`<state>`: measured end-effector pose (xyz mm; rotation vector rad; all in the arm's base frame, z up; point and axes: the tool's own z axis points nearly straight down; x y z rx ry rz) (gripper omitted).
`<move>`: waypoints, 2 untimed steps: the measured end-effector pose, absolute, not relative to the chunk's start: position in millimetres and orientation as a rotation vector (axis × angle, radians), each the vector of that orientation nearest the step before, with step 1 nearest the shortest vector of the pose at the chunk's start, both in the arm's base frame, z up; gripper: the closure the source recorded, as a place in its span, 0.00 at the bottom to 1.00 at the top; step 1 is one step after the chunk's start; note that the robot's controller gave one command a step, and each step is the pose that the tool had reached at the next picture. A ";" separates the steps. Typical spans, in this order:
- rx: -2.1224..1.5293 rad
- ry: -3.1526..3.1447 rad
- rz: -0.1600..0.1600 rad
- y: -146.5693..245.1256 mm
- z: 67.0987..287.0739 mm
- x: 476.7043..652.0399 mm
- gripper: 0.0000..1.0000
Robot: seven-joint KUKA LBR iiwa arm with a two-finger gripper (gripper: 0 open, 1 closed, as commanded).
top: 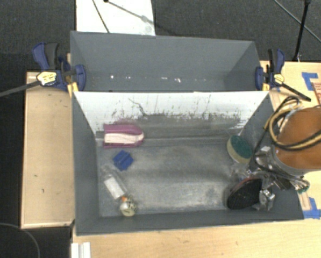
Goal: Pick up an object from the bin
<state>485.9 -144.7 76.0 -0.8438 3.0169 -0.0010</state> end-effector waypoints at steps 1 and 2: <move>-0.834 3.020 -0.001 -145.2 75.8 485.9 1.00; -0.760 3.040 -0.006 -137.8 181.5 487.2 1.00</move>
Offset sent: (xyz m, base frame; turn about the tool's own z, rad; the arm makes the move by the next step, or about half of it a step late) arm 0.0000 0.0000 0.0000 0.0000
